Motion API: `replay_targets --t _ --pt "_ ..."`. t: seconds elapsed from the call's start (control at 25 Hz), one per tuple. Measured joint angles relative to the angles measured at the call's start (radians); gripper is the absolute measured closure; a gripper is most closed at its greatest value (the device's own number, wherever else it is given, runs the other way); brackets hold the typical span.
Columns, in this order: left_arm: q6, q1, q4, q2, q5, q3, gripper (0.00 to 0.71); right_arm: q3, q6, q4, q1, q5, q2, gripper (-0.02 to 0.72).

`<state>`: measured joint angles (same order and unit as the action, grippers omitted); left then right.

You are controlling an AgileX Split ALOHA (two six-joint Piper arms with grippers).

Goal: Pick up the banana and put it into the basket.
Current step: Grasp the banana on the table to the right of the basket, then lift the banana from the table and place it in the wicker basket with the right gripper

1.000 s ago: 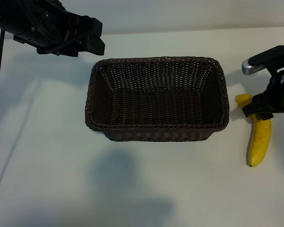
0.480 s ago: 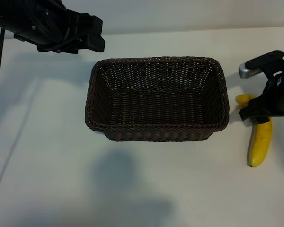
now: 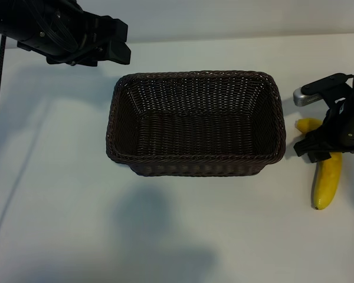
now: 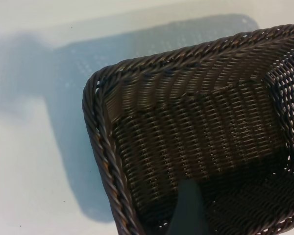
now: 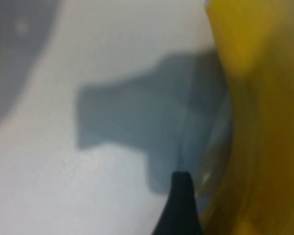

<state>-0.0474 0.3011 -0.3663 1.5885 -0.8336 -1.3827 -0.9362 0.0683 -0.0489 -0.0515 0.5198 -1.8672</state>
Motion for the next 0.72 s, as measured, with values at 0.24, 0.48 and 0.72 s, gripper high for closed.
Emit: replay_targets --t 0.24,0.48,0.72 --pt "-0.003 0.000 0.000 0.000 0.008 0.000 0.120 -0.001 0.000 0.011 0.000 -0.003 -0.012 0.248" --pt "-0.003 0.000 0.000 0.000 0.016 0.000 0.120 -0.009 -0.014 0.013 0.000 0.006 -0.014 0.298" --pt "-0.003 0.000 0.000 0.000 0.017 0.000 0.121 -0.098 -0.027 -0.010 0.000 0.127 -0.022 0.298"
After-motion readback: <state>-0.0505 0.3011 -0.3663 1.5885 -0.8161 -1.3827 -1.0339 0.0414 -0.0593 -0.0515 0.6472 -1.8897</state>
